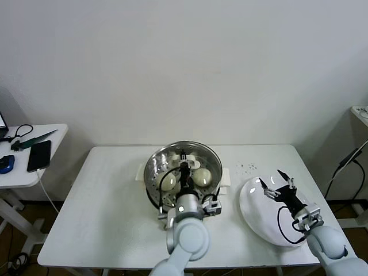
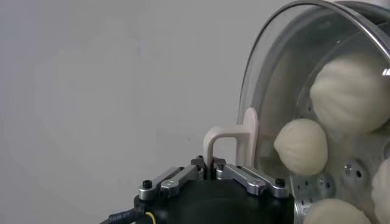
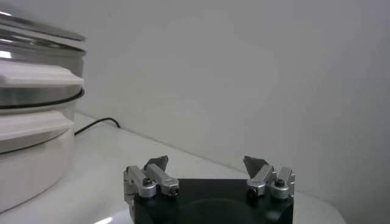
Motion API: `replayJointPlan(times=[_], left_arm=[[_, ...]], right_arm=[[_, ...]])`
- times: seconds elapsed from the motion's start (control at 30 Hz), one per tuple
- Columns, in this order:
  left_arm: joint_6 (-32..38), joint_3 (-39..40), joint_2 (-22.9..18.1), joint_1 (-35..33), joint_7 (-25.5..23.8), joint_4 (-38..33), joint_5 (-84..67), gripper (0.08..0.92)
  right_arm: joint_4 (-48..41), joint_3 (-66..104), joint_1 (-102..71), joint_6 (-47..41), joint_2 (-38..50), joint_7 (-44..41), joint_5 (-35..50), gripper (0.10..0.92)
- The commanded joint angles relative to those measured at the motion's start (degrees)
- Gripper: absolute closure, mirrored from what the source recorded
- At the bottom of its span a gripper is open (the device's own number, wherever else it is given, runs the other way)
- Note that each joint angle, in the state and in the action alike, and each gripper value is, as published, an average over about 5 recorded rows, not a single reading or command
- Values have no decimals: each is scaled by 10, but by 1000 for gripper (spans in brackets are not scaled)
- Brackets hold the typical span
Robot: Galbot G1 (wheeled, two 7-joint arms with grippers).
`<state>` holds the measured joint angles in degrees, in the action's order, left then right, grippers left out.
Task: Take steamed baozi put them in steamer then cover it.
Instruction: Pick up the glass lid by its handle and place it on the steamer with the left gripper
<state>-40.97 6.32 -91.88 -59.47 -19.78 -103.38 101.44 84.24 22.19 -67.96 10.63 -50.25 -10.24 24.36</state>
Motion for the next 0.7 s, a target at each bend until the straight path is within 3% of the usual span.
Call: replayJointPlan(times=[0.03, 0.7], left_arm=[[-2, 0, -11, 4, 1, 25, 8, 853], [-9, -3, -6, 2, 35, 40, 0, 853]], right_arm=[[-1, 2, -1, 1, -1, -1, -1, 203], [-1, 3, -2, 4, -4, -6, -5, 203]])
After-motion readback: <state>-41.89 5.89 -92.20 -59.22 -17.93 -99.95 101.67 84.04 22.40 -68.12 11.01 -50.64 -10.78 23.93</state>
